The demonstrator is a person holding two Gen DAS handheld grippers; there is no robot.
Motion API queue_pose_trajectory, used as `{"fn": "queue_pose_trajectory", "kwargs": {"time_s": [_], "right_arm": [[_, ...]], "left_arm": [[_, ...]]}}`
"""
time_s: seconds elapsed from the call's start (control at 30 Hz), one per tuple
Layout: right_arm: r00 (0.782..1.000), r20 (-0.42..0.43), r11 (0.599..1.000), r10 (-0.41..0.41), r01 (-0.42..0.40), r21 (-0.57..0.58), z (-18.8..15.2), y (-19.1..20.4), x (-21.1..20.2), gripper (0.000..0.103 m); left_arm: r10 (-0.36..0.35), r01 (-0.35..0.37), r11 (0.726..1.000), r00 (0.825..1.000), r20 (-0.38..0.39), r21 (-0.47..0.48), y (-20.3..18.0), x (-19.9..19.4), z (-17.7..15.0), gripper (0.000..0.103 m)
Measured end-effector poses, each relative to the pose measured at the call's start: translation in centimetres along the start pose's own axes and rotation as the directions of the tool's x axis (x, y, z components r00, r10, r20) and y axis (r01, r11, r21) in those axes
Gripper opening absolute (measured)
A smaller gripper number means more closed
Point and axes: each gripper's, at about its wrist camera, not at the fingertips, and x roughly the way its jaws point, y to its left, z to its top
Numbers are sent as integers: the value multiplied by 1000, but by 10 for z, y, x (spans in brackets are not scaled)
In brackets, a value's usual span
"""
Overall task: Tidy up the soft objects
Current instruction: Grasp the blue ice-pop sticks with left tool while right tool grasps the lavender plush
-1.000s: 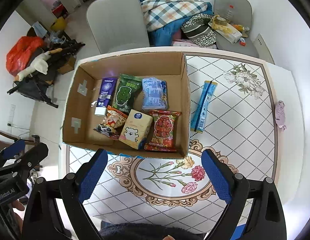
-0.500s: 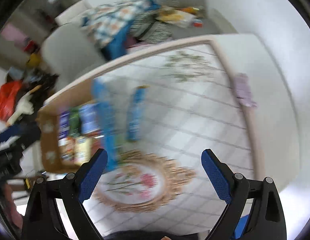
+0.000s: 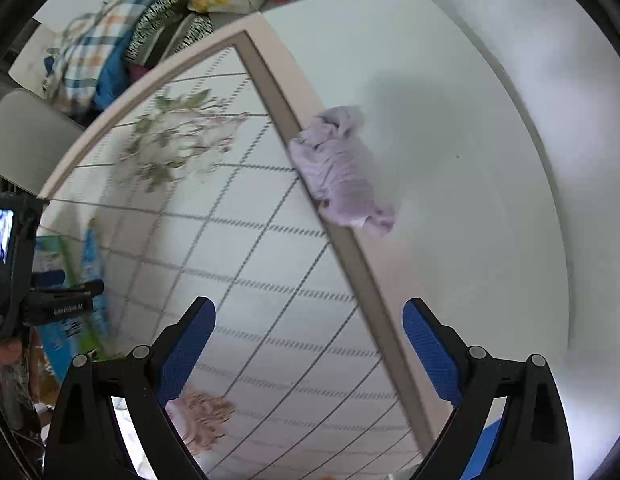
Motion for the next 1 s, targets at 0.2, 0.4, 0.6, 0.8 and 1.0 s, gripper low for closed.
{"fn": "queue_pose_trajectory", "kwargs": {"time_s": [0.2,0.4,0.6,0.8,1.0], "right_arm": [[999,-44,1000,-6,5,-9,40,-11,37,97],[997,-77,1000,-14,14,2,77,-22,75,97],[992,-122,1000,25,-24,10,92,-19,107,87],[989,-145,998,-27,18,-64,88,-4,116,65],[986,-159,994,-48,31,-107,85,7,119,65]], "left_arm": [[-45,43,995,999,-16,-84,-1,15,2,54],[-132,147,973,987,96,-177,5,-7,-4,17],[-220,248,946,964,148,-209,8,-22,-3,10],[-177,192,955,980,86,-224,11,-5,1,32],[-208,217,941,976,63,-261,20,17,-7,37]]}}
